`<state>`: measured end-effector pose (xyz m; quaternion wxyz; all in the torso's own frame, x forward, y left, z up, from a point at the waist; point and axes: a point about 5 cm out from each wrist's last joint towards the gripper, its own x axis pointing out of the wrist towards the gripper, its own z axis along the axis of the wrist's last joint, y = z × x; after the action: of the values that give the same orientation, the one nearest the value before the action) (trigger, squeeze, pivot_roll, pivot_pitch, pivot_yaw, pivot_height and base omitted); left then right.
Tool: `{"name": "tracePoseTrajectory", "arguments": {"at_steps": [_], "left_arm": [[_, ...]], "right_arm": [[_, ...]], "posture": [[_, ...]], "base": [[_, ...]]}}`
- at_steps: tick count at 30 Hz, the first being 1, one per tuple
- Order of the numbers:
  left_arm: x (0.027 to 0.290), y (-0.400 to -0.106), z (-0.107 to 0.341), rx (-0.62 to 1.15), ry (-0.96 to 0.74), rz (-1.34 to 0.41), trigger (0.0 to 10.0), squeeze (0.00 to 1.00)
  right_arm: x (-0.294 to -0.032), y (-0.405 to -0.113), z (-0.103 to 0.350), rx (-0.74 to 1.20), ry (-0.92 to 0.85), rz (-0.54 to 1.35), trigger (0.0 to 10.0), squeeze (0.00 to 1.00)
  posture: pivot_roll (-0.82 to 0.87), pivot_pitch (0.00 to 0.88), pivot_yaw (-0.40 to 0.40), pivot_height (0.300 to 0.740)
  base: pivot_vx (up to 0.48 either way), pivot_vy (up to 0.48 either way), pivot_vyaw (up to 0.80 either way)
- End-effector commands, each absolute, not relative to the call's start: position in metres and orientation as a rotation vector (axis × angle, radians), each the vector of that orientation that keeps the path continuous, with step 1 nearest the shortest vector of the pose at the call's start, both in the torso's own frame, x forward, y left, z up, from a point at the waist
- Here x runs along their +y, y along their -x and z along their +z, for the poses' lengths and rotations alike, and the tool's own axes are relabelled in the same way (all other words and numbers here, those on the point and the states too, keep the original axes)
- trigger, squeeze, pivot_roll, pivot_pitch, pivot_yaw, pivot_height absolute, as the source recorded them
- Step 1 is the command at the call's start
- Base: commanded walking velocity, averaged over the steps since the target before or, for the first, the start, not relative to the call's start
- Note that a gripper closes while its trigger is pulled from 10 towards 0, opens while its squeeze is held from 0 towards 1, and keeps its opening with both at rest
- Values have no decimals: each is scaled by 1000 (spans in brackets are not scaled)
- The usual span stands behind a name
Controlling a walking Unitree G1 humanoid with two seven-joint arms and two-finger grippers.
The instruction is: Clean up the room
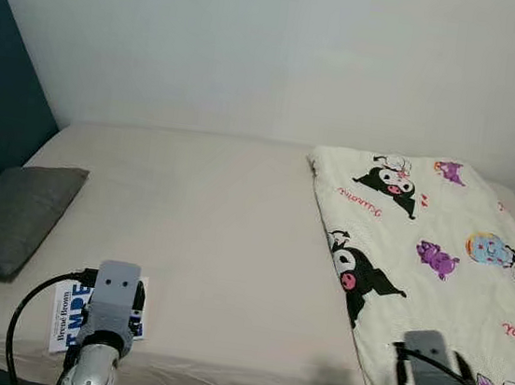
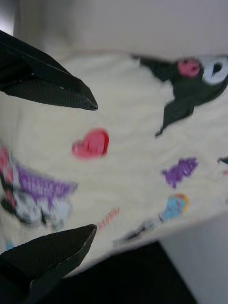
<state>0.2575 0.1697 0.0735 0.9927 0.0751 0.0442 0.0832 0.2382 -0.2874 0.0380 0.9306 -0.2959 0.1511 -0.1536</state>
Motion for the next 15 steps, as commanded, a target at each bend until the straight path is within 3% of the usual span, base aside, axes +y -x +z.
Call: {"name": "tracePoseTrajectory", "arguments": {"at_steps": [1, 6, 7, 15], "left_arm": [[170, -254, 68, 116, -170, 163, 10000, 0], [170, -254, 68, 114, -170, 164, 10000, 0], [170, -254, 68, 114, -171, 166, 10000, 0], [172, -253, 69, 115, -172, 172, 10000, 0]], "right_arm": [[-280, -234, 29, 330, 737, -271, 10000, 0], [-278, -234, 30, 309, 915, -341, 10000, 0], [-278, -235, 31, 296, 1032, -362, 10000, 0], [-282, -237, 37, 254, 1172, -408, 10000, 0]], "posture": [[-9, 173, 17, 740], [-5, 171, 14, 740], [-2, 168, 12, 740], [0, 167, 15, 740]], "base": [[0, 0, 0], [0, 0, 0], [0, 0, 0], [0, 0, 0]]}}
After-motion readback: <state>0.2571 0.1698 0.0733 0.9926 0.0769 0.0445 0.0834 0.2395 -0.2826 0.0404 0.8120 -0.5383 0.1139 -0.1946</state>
